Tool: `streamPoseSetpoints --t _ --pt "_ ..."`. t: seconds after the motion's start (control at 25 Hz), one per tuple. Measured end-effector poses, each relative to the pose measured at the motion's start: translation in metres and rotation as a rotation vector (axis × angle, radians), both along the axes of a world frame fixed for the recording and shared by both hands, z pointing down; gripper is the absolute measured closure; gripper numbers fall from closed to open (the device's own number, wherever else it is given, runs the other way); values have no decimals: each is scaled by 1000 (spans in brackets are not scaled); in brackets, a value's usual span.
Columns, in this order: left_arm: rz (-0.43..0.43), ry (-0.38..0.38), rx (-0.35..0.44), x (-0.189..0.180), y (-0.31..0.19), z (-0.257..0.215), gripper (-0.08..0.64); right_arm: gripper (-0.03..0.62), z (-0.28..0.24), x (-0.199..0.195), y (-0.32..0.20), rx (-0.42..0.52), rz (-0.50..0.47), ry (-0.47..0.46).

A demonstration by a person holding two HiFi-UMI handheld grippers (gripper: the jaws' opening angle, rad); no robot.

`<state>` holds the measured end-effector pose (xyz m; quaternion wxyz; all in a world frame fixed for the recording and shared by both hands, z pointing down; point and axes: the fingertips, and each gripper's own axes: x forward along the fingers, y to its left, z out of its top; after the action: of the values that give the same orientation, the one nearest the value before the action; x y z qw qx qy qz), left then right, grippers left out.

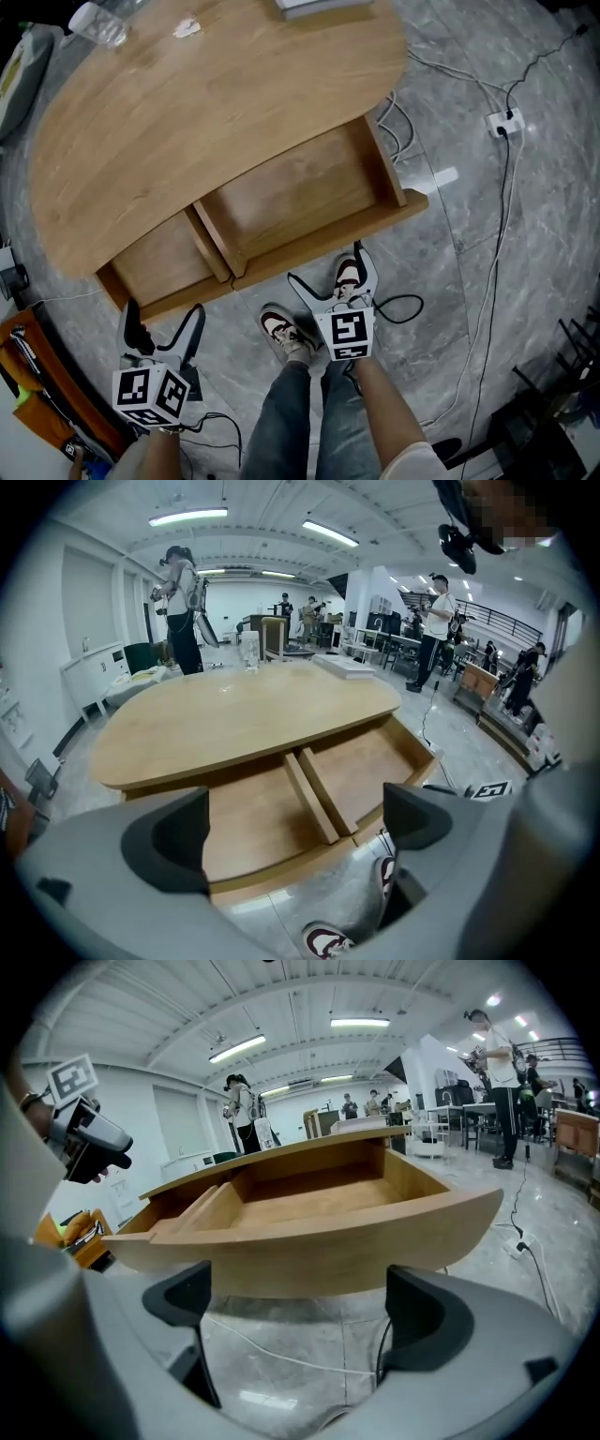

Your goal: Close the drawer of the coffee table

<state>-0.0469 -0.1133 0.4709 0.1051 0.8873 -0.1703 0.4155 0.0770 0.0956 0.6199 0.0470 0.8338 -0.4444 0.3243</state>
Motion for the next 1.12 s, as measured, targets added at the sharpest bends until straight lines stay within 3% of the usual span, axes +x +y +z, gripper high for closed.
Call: streamPoseSetpoints --t 0.28,1.12 --pt "23 -5 1 -2 1 3 -15 5 4 8 -9 0 -12 36" --pt "-62 -17 -38 -40 -10 19 -15 5 5 8 -9 -58 -14 28"
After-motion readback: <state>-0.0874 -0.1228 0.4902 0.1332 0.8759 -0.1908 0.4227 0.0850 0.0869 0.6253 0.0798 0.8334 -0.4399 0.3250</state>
